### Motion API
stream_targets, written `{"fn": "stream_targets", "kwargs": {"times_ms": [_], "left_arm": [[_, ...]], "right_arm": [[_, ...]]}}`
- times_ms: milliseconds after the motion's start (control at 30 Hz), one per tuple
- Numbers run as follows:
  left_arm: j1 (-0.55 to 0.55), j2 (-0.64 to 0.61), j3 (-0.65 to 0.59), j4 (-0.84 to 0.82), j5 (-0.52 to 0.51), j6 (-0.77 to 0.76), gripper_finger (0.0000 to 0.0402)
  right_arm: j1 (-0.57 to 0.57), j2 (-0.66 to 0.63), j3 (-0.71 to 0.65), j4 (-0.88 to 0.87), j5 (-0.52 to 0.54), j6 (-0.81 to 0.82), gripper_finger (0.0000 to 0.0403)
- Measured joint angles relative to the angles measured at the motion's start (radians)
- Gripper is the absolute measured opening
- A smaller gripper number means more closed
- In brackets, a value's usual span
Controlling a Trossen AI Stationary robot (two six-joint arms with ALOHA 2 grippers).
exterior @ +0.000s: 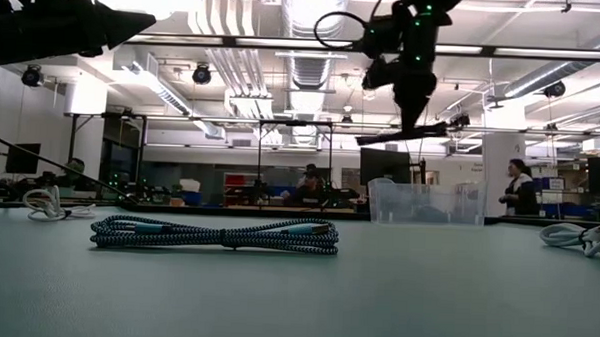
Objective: Pick and place USB-C Cables
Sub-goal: Put the violet charger cable into the transparent bin
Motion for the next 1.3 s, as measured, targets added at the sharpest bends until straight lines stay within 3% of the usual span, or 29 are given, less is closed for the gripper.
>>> {"fn": "stream_targets", "kwargs": {"times_ms": [200, 633, 1300], "left_arm": [[0.000, 0.000, 0.000, 0.000, 0.000, 0.000, 0.0058], [0.000, 0.000, 0.000, 0.000, 0.000, 0.000, 0.0058], [0.000, 0.000, 0.000, -0.001, 0.000, 0.000, 0.0058]], "right_arm": [[-0.055, -0.038, -0.080, 0.003, -0.001, -0.009, 0.0013], [-0.104, -0.043, -0.202, 0.124, -0.022, -0.187, 0.0013], [-0.138, -0.043, -0.240, 0.179, -0.045, -0.220, 0.0013]]}}
